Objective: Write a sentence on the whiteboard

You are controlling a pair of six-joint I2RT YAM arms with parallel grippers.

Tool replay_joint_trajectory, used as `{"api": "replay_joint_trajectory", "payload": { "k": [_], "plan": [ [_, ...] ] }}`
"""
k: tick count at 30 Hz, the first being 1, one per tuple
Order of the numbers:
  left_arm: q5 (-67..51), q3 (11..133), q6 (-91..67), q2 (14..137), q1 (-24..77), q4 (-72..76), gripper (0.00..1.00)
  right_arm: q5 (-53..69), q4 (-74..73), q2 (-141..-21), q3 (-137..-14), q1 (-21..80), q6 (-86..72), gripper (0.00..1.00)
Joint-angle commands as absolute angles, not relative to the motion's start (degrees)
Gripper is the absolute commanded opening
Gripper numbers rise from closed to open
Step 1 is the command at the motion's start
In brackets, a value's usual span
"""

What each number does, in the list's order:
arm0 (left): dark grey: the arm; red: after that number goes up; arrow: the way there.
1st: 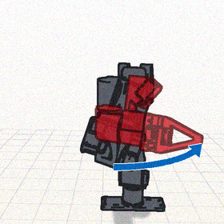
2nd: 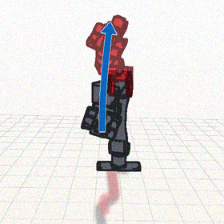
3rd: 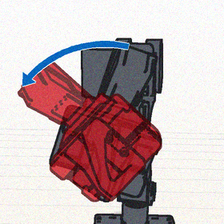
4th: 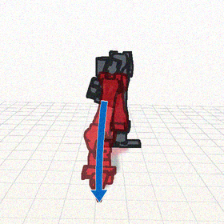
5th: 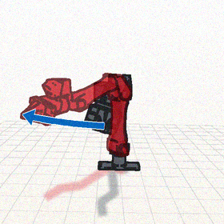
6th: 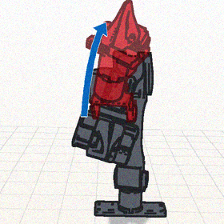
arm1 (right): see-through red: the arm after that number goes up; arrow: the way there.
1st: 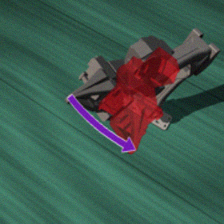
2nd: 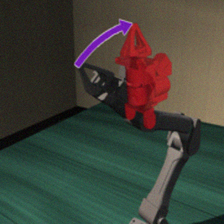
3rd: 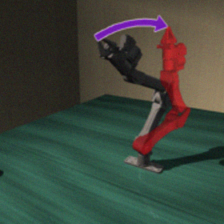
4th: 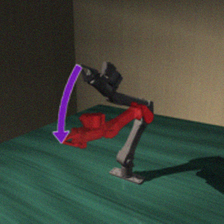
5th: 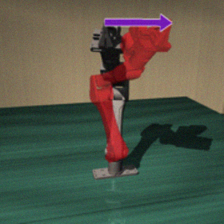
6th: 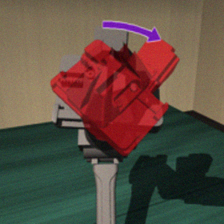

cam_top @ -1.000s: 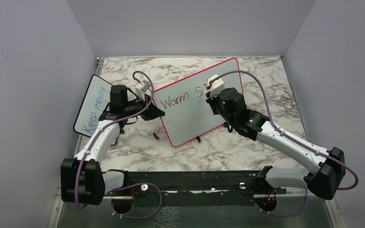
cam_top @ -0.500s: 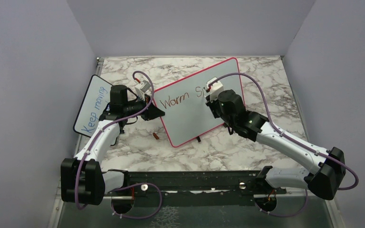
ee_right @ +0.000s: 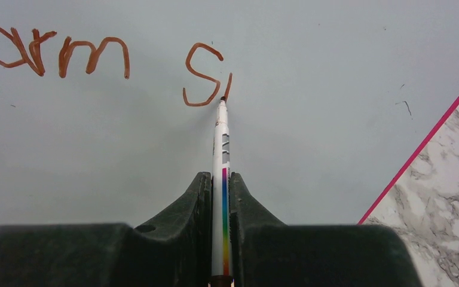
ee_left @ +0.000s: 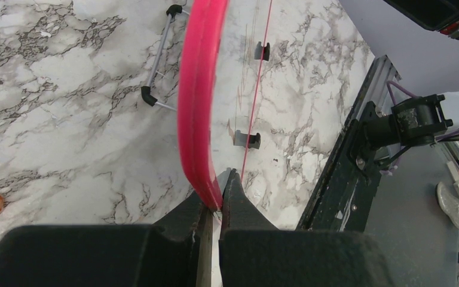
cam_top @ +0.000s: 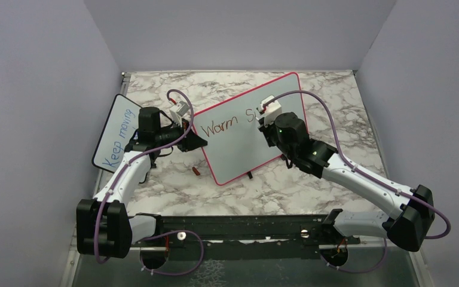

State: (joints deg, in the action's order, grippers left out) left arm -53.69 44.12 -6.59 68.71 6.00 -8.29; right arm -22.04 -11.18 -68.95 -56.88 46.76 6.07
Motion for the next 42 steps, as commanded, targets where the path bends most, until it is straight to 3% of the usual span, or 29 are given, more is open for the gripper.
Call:
{"api": "replay_joint_trajectory", "payload": {
  "k": [1,18,42],
  "plan": [
    [-48.28,43.33,-0.26,69.77,5.6,-11.78,0.0,-23.97,-6.19,-69.47,-56.9,46.48,6.96,0.0],
    [-48.27,43.39,-0.26,69.73,5.6,-11.82,0.0,-27.69,-5.17,-70.21,-57.75,45.86,7.92,0.0],
    [-47.55,43.33,-0.26,69.69,5.57,-11.86,0.0,-22.73,-14.16,-68.64,-56.66,45.86,4.83,0.0]
  ]
}}
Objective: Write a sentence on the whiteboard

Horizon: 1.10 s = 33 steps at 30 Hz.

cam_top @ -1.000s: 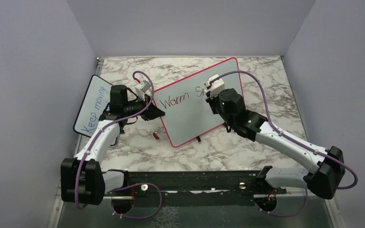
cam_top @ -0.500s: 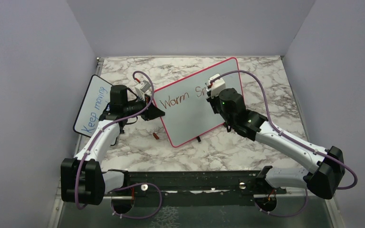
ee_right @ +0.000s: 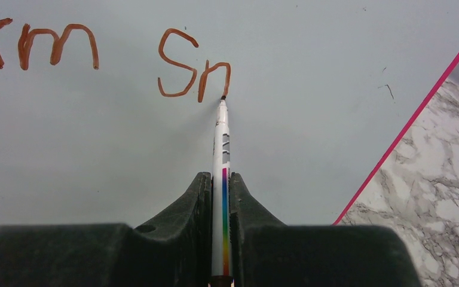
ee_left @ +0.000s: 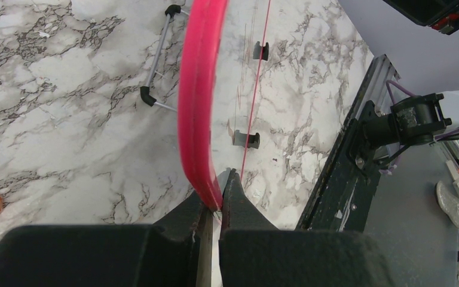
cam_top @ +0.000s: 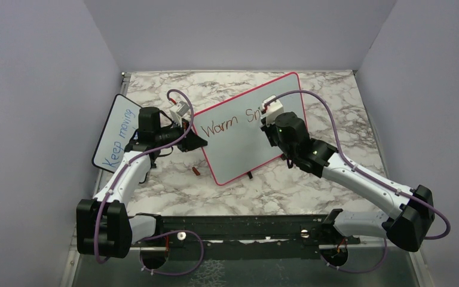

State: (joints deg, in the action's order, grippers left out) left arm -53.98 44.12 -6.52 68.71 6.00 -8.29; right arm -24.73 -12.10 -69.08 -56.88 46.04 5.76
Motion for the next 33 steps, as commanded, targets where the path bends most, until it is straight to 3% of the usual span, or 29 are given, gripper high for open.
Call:
{"api": "replay_joint_trajectory", "payload": {
  "k": [1,33],
  "plan": [
    [-47.47,43.33,-0.26,69.7,5.56,-11.87,0.0,-22.78,-14.38,-68.72,-56.63,45.87,4.83,0.0],
    [-48.07,43.33,-0.26,69.56,5.55,-11.87,0.0,-29.21,-3.75,-70.29,-57.7,45.71,8.44,0.0]
  ]
}}
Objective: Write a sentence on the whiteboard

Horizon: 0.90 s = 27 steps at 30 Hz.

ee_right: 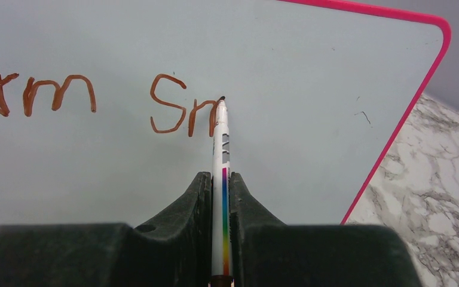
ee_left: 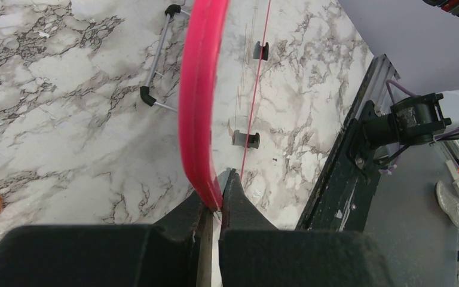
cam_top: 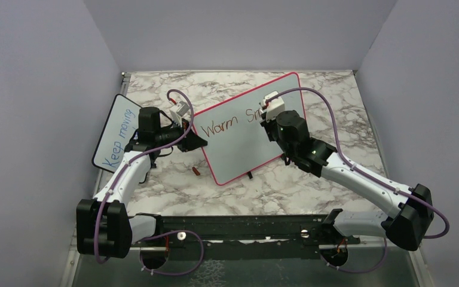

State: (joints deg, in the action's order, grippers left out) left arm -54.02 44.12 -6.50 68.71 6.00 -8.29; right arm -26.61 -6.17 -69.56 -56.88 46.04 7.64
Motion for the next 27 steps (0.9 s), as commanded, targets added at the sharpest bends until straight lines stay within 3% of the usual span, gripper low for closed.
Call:
{"api": "replay_joint_trajectory", "payload": {
  "k": [1,27],
  "plan": [
    [-48.12,43.33,-0.26,69.54,5.55,-11.87,0.0,-29.56,-3.92,-70.39,-57.74,45.69,8.37,0.0],
    [-47.47,43.33,-0.26,69.18,5.56,-11.94,0.0,-27.22,-12.11,-68.5,-54.52,45.14,3.74,0.0]
  ]
}}
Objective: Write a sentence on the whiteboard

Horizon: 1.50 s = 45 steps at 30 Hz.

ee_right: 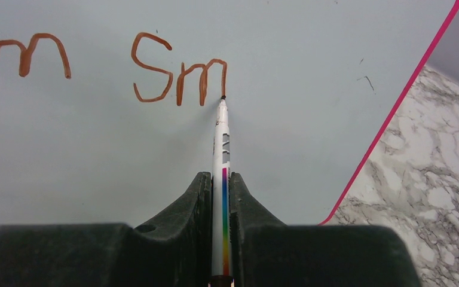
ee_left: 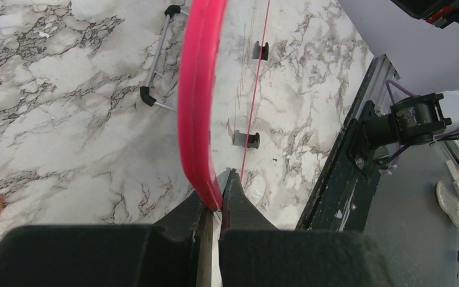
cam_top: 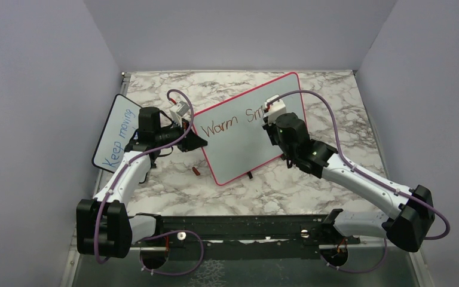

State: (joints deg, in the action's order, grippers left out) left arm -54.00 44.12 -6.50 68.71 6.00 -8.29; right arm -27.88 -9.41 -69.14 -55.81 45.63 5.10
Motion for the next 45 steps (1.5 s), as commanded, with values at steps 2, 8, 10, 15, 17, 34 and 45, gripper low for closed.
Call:
{"api": "replay_joint_trajectory", "payload": {
  "k": [2,8,10,15,17,34,45],
  "plan": [
    [-47.46,43.33,-0.26,69.17,5.58,-11.91,0.0,-27.25,-12.13,-68.27,-54.34,45.15,3.63,0.0],
    [-47.46,43.34,-0.26,69.17,5.54,-11.95,0.0,-27.33,-10.96,-67.33,-54.35,45.09,3.56,0.0],
    [-47.46,43.33,-0.26,69.23,5.55,-11.95,0.0,-27.49,-10.2,-66.55,-54.59,45.13,3.73,0.0],
    [-47.37,43.33,-0.26,69.18,5.59,-11.95,0.0,-29.29,-7.98,-65.13,-55.18,45.02,4.78,0.0],
    [-47.37,43.33,-0.26,69.25,5.54,-11.95,0.0,-29.19,-6.78,-64.61,-55.21,44.4,4.96,0.0],
    [-47.8,43.38,-0.26,69.35,5.54,-11.95,0.0,-24.19,-1.88,-67.34,-56.77,42.63,4.66,0.01],
    [-48.16,43.33,-0.26,69.21,5.54,-11.87,0.0,-23.43,-0.78,-69.07,-56.58,41.71,4.31,0.0]
  ]
}}
